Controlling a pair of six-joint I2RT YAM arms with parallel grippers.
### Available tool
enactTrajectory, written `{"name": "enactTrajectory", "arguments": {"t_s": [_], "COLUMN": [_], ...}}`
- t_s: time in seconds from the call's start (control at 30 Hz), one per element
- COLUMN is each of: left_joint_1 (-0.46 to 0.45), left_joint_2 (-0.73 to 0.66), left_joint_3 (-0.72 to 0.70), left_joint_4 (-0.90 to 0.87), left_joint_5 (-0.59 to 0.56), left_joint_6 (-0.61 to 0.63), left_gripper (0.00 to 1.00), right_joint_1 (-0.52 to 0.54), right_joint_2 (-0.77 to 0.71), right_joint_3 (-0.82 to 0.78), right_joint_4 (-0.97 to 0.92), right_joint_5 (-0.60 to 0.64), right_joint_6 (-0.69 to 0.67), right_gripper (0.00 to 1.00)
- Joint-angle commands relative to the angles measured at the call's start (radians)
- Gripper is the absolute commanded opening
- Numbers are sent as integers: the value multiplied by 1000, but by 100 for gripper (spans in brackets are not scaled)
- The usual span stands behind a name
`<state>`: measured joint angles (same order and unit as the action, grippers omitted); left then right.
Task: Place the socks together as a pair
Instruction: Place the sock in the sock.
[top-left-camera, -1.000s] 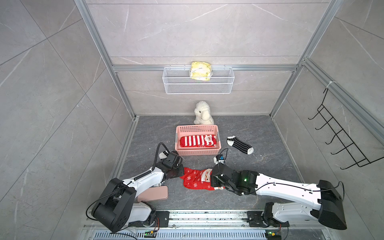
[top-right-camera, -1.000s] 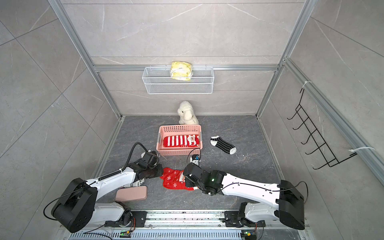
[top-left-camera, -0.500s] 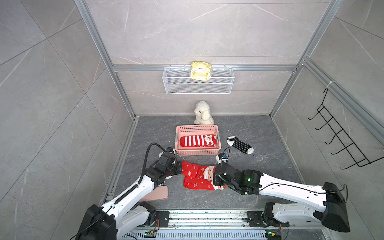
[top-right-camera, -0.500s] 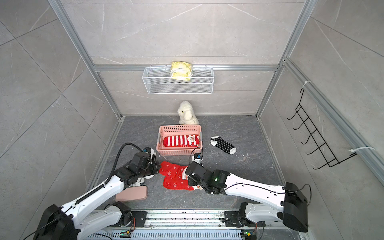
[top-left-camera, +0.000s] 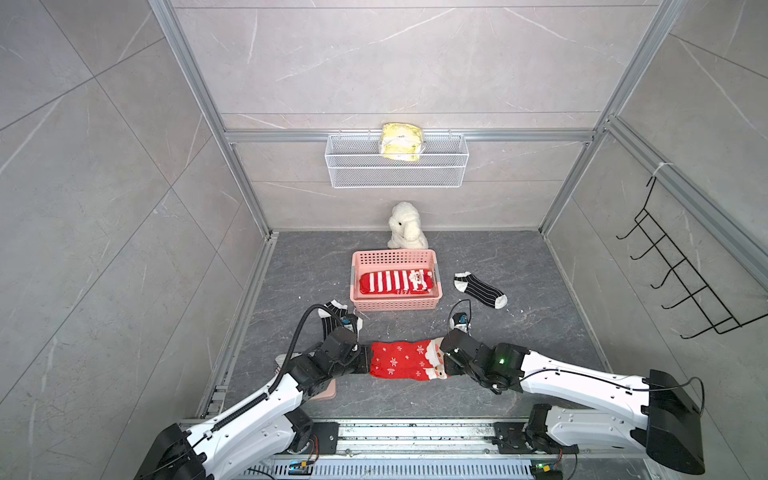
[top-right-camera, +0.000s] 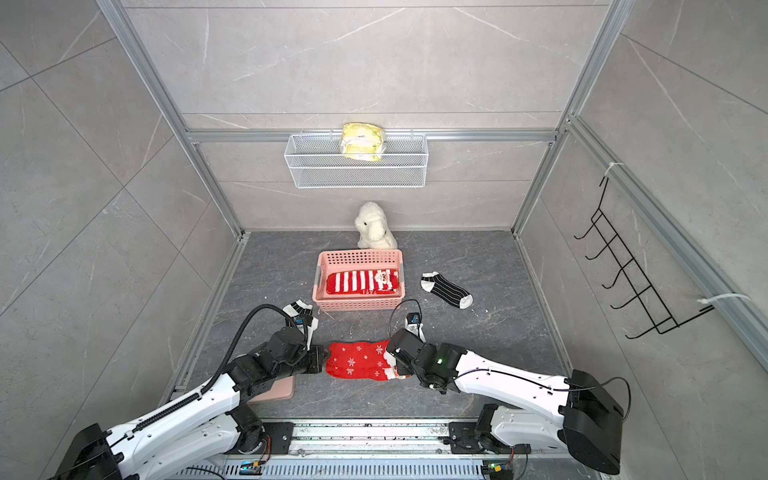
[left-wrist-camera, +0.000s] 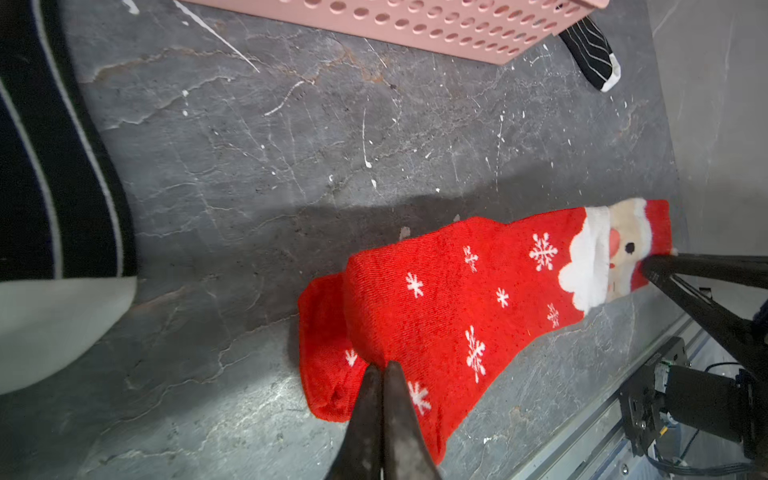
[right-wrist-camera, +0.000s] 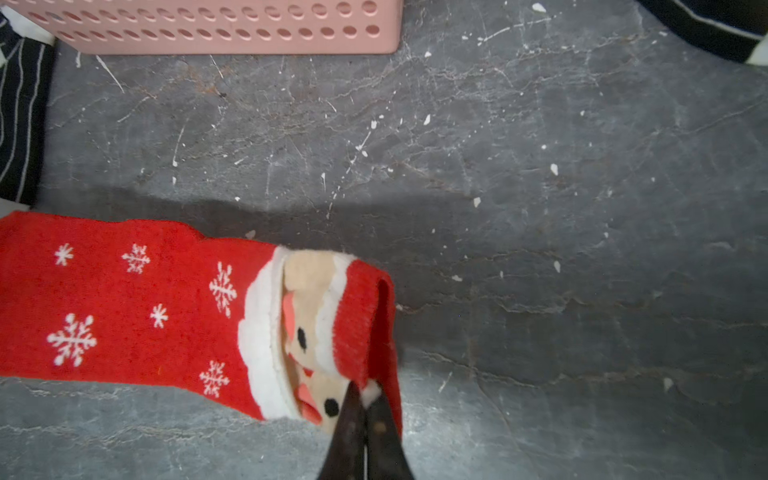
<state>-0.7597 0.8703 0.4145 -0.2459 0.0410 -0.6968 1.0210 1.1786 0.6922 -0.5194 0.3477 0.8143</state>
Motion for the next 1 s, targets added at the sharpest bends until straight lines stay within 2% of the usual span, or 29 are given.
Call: {"name": "enactTrajectory", "arguments": {"t_s": [0.0, 0.3, 0.97], "left_joint_1": [-18, -21, -35], "left_joint_2": [-2, 16, 65], "left_joint_3": [6, -18, -28], "left_joint_4": [8, 26, 71], "left_joint_5": [-65, -90, -67], "left_joint_6": [-20, -27, -24], "left_gripper": [0, 0, 0], "right_joint_1": [-5, -7, -10], "right_joint_2": [1, 6, 65], "right_joint_3": [-30, -98, -82], "right_joint_4": [11, 86, 85], "right_joint_5": [-1, -88, -82], "right_joint_6": [-1, 45, 59], "right_gripper": [0, 0, 0]}}
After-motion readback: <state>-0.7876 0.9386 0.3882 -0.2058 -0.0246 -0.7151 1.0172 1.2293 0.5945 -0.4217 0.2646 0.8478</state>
